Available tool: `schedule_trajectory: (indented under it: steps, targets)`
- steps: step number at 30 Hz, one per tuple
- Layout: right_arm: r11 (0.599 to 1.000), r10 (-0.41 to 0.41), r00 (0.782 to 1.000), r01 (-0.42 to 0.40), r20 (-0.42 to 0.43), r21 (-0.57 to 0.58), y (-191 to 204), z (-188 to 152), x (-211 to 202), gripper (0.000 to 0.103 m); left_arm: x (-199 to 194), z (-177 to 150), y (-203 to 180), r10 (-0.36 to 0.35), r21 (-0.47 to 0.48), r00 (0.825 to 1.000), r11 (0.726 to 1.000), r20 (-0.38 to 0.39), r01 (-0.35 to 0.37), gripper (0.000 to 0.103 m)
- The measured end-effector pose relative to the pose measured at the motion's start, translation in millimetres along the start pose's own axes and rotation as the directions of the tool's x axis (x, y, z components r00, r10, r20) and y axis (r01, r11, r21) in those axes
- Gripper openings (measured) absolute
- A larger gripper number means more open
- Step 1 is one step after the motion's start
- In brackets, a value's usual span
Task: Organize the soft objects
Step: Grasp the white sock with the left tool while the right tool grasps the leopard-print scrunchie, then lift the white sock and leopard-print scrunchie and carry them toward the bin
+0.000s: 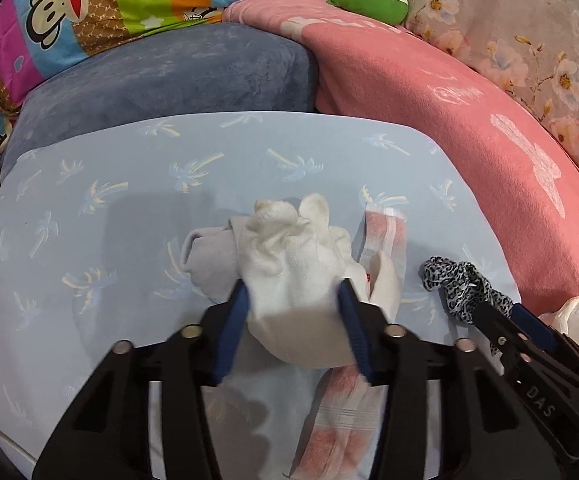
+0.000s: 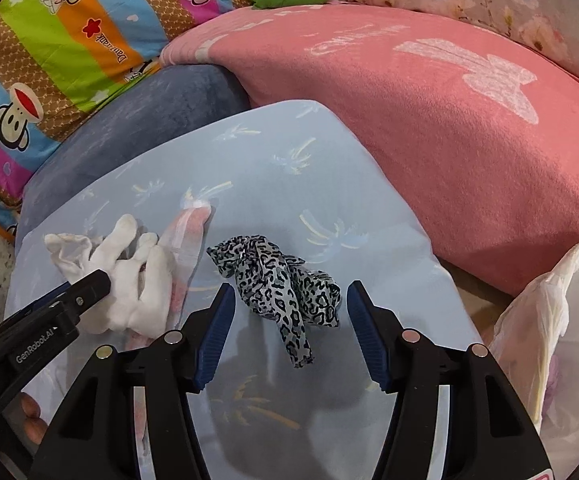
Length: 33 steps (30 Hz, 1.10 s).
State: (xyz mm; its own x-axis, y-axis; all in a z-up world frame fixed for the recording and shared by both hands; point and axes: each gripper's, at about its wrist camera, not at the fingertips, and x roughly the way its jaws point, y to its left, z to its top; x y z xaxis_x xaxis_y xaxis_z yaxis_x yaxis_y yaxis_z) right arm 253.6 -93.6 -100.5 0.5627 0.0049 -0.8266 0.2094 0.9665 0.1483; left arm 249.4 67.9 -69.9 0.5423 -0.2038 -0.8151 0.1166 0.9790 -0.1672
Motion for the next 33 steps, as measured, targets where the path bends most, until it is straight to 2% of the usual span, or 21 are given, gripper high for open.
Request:
schedule_trajectory:
  steps: [1, 2, 4, 7, 10, 20, 33]
  targets:
    - [1.000, 0.003, 1.000, -0.003, -0.008, 0.002, 0, -2, 3, 0.046, 0, -1, 1, -0.006, -0.001, 1.000, 1.000, -0.003, 0.006, 0.027]
    - [1.000, 0.003, 1.000, -0.003, -0.016, 0.004, 0, -5, 5, 0.041, -1, -2, 4, -0.015, -0.009, 1.000, 1.000, -0.005, 0.015, 0.024]
    - [1.000, 0.015, 0.999, -0.014, -0.030, 0.016, 0, -10, 8, 0.022, -5, -4, 9, -0.033, -0.027, 0.999, 0.999, -0.002, 0.033, 0.016]
    - [0.999, 0.029, 0.999, -0.028, -0.032, 0.020, 1, -17, 4, 0.008, -13, -9, 12, -0.039, -0.039, 0.999, 0.998, 0.010, 0.039, 0.010]
    - [0.998, 0.053, 0.998, -0.052, -0.023, 0.024, 4, -26, -9, 0.005, -26, -14, 15, -0.046, -0.050, 0.999, 0.998, 0.024, 0.047, 0.009]
    - [0.992, 0.126, 0.991, -0.127, 0.042, 0.006, 17, -54, -79, 0.004, -70, -33, 1, -0.062, -0.024, 0.996, 0.998, 0.065, 0.063, 0.008]
    - [0.990, 0.141, 0.985, -0.143, 0.099, 0.009, -3, -92, -147, 0.005, -110, -64, -42, -0.112, 0.061, 0.990, 0.992, 0.085, 0.107, 0.009]
